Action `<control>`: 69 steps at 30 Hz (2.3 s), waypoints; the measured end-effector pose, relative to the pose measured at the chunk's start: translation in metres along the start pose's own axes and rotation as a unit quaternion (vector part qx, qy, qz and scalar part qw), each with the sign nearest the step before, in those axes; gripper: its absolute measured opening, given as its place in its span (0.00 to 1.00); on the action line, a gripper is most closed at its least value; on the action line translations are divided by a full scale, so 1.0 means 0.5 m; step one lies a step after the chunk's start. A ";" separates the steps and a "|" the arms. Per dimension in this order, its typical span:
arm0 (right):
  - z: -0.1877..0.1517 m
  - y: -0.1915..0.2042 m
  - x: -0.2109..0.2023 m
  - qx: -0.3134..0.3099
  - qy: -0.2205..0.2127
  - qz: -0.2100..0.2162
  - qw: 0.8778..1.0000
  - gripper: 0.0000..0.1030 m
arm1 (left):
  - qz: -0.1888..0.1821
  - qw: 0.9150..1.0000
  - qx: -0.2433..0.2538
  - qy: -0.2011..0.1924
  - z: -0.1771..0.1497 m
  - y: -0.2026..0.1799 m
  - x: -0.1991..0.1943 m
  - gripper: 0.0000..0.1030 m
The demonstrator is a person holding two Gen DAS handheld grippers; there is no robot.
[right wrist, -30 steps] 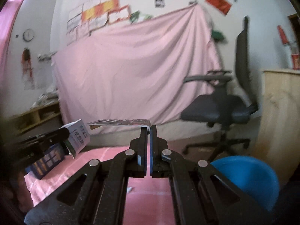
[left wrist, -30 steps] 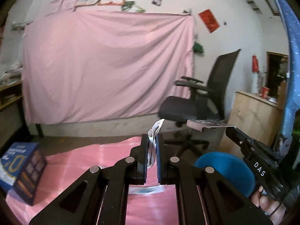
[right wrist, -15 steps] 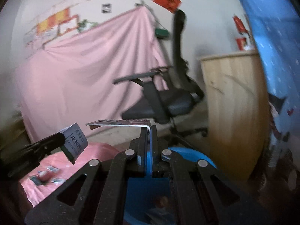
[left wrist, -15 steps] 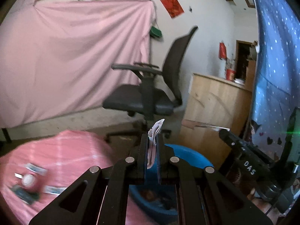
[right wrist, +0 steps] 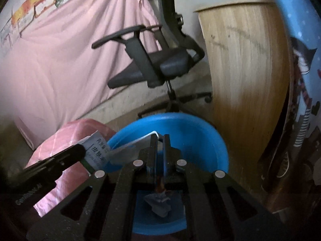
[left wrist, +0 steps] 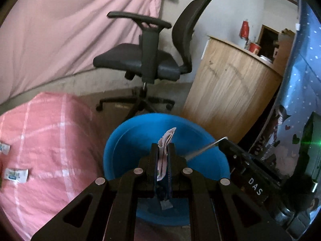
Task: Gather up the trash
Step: 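Open both tools to drop the packet and strip into the bucket, then move both tools back over the table toward the remaining trash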
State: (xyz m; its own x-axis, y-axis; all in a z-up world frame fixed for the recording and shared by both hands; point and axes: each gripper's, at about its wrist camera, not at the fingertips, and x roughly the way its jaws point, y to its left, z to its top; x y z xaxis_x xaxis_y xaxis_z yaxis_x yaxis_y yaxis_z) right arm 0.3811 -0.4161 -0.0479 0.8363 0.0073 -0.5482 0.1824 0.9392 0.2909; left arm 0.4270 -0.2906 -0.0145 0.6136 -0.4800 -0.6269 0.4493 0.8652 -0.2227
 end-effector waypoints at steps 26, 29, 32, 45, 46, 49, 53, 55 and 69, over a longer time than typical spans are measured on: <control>0.021 0.108 -0.111 -0.057 -0.146 0.069 0.985 0.95 | 0.073 0.988 -0.032 -0.134 -0.016 0.107 -0.206 0.71; 0.019 0.137 -0.131 -0.066 -0.173 0.089 0.979 1.00 | 0.096 0.979 -0.045 -0.174 -0.029 0.137 -0.254 0.93; 0.015 0.168 -0.151 -0.076 -0.199 0.110 0.971 1.00 | 0.122 0.968 -0.054 -0.211 -0.047 0.164 -0.299 0.98; -0.023 0.309 -0.193 -0.151 -0.253 0.195 0.936 1.00 | 0.210 0.938 -0.072 -0.268 -0.131 0.279 -0.421 0.98; -0.026 0.318 -0.192 -0.156 -0.253 0.198 0.934 1.00 | 0.215 0.936 -0.074 -0.270 -0.140 0.287 -0.430 0.98; -0.035 0.344 -0.188 -0.173 -0.250 0.209 0.929 1.00 | 0.233 0.929 -0.081 -0.277 -0.166 0.310 -0.454 0.98; -0.053 0.383 -0.182 -0.197 -0.247 0.223 0.922 1.00 | 0.254 0.921 -0.090 -0.281 -0.199 0.340 -0.480 0.98; -0.064 0.401 -0.179 -0.209 -0.245 0.227 0.919 1.00 | 0.264 0.917 -0.092 -0.283 -0.217 0.353 -0.493 0.98; -0.104 0.498 -0.085 -0.280 -0.159 0.204 0.924 1.00 | 0.274 0.924 -0.113 -0.240 -0.270 0.434 -0.497 0.98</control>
State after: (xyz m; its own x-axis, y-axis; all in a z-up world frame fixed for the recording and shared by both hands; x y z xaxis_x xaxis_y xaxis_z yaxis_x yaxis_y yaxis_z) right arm 0.3640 -0.1645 0.0071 0.9022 0.3834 -0.1979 -0.4043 0.9113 -0.0775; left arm 0.2842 0.0359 -0.0081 0.9507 0.0782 -0.3000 -0.1291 0.9797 -0.1536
